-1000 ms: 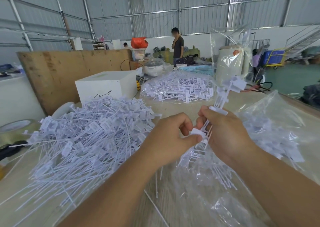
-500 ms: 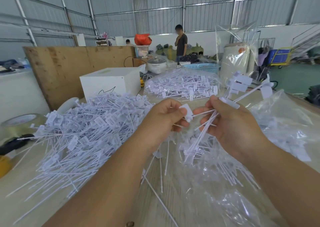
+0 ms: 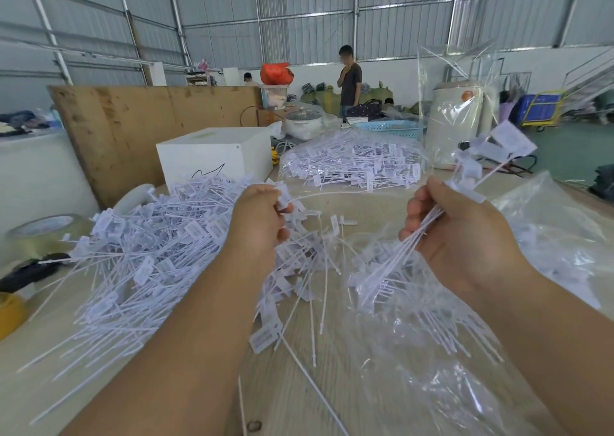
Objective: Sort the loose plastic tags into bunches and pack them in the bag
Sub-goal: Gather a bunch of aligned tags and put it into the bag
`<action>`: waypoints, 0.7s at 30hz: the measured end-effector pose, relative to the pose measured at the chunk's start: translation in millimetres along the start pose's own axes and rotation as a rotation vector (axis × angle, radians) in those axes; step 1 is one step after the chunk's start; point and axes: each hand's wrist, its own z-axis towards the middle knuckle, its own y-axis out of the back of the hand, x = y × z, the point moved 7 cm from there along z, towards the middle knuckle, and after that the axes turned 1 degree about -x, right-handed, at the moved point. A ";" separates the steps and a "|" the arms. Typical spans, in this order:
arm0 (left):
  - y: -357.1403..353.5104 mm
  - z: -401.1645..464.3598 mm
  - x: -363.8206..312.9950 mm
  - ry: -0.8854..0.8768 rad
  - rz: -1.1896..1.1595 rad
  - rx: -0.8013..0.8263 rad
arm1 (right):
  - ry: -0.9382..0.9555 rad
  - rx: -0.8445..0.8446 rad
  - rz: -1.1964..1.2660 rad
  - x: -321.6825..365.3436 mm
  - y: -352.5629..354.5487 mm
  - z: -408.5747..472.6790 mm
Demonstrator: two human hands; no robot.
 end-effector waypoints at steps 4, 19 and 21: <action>2.4 2.9 -2.6 0.059 0.066 -0.009 | -0.056 0.086 -0.212 -8.7 -6.6 -1.2; -15.5 -33.1 -43.0 -0.722 0.238 0.008 | -0.149 0.566 -0.681 -35.7 -48.7 -27.1; -25.7 -37.9 -42.3 -0.709 0.168 0.107 | -0.121 0.584 -0.684 -37.8 -54.8 -29.4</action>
